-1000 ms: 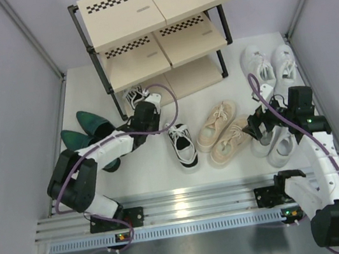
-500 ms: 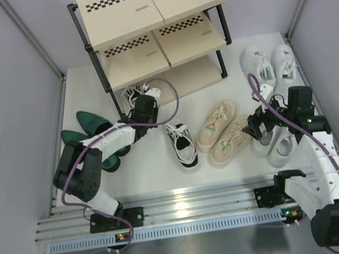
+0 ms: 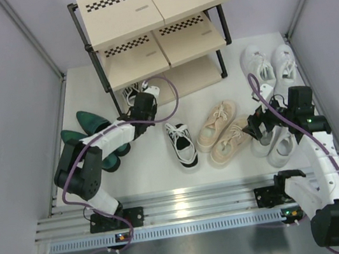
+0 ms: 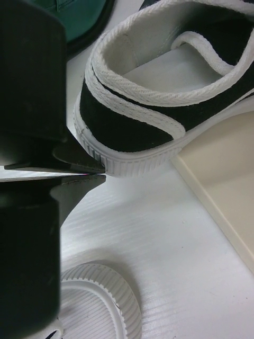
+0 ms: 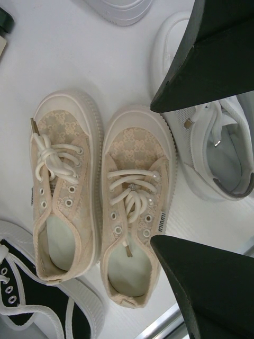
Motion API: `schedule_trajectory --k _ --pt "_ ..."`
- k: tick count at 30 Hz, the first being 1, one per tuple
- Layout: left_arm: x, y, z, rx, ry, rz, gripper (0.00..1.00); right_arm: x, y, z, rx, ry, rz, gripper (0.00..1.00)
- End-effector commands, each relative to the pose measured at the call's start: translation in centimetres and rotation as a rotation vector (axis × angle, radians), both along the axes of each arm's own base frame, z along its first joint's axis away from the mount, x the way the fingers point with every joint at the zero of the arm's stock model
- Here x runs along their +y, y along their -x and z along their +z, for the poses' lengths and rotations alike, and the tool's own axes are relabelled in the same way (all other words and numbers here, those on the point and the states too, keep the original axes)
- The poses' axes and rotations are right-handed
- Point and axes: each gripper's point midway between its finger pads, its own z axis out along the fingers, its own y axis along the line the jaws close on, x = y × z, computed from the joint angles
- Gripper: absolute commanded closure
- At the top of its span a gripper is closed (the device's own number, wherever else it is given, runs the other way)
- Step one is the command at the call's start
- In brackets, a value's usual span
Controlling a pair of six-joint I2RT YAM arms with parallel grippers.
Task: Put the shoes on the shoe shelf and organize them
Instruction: Adjust the shoe at the shoe shelf.
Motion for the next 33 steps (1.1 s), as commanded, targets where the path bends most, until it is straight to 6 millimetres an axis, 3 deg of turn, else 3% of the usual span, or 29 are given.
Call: schedule_trajectory --k 1,10,14,17,22,25,26,27,28,30,33 --pt "0.5 -2.2 2.4 -0.078 -0.010 0.031 0.91 -0.1 -0.2 0.2 -0.021 0.000 0.010 0.01" --pt "0.7 -3.5 3.1 -0.084 -0.012 0.040 0.90 -0.1 -0.2 0.2 -0.025 0.002 0.012 0.01" --pt "0.2 -3.0 3.2 -0.075 0.017 0.016 0.90 -0.2 -0.1 0.2 -0.025 0.002 0.010 0.01" --pt "-1.2 -2.0 4.6 -0.075 0.114 -0.038 0.89 -0.2 -0.1 0.3 -0.030 0.004 0.011 0.01" --pt "-3.6 2.8 9.2 -0.091 0.395 -0.123 0.81 -0.2 -0.1 0.3 -0.031 0.005 0.010 0.01" --pt "-3.8 6.5 10.5 -0.074 0.538 -0.140 0.60 -0.2 0.0 0.3 -0.032 0.005 0.012 0.01" --pt "-3.7 7.3 10.7 -0.072 0.576 -0.123 0.46 -0.2 0.0 0.4 -0.035 0.005 0.012 0.01" --pt "-3.4 8.4 12.1 -0.084 0.673 -0.069 0.20 -0.2 0.0 0.4 -0.032 0.005 0.012 0.01" --pt "-2.9 9.7 10.5 -0.047 0.702 -0.036 0.10 -0.2 0.0 0.4 -0.037 0.005 0.012 0.01" --pt "-3.1 12.0 10.0 0.002 0.831 -0.005 0.02 -0.2 0.0 0.4 -0.037 0.005 0.010 0.01" --pt "-3.8 14.3 9.7 0.096 1.007 0.053 0.02 -0.3 0.0 0.5 -0.042 0.006 0.007 0.01"
